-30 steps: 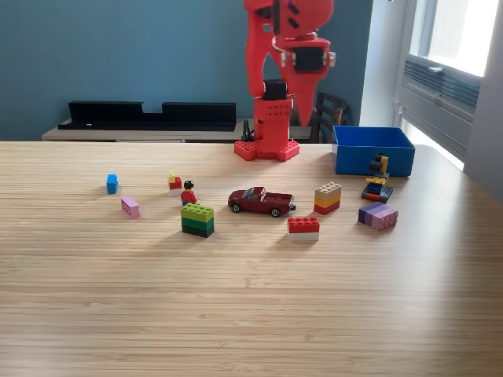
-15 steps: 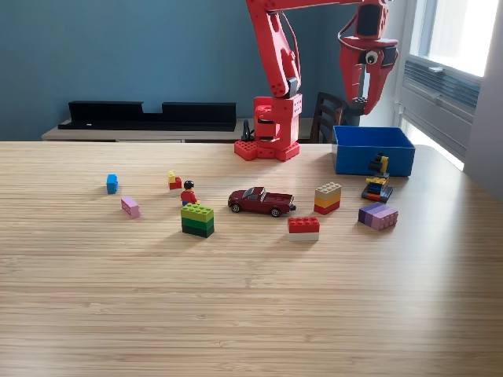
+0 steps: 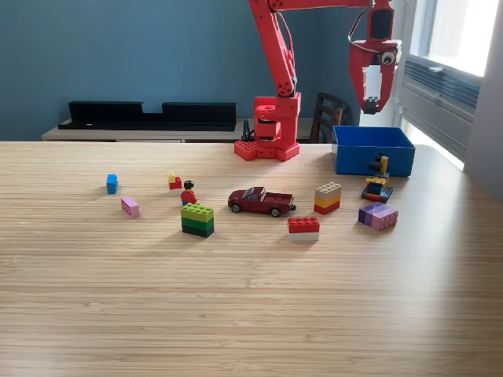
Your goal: Grasp a lego block and put it in the bin.
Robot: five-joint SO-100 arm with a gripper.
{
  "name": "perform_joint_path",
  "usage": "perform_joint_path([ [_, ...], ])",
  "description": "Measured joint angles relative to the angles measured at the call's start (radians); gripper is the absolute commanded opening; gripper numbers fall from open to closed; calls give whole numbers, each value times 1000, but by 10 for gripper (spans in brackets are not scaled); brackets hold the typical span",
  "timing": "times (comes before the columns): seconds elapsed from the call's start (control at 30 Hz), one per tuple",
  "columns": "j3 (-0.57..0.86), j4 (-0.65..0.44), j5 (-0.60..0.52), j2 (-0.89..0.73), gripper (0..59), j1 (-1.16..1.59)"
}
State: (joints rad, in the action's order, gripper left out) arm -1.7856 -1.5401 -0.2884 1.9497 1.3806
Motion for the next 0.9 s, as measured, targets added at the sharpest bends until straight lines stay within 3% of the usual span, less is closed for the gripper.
perform_joint_path([
  [0.4, 5, 0, 32, -25, 0, 0],
  [0.67, 106, -3, 41, -247, 2, 0],
  [0.7, 115, -3, 49, -273, 29, 0],
  [0.8, 137, -3, 78, -337, 220, 3],
  [0.9, 141, -3, 107, -379, 284, 9],
])
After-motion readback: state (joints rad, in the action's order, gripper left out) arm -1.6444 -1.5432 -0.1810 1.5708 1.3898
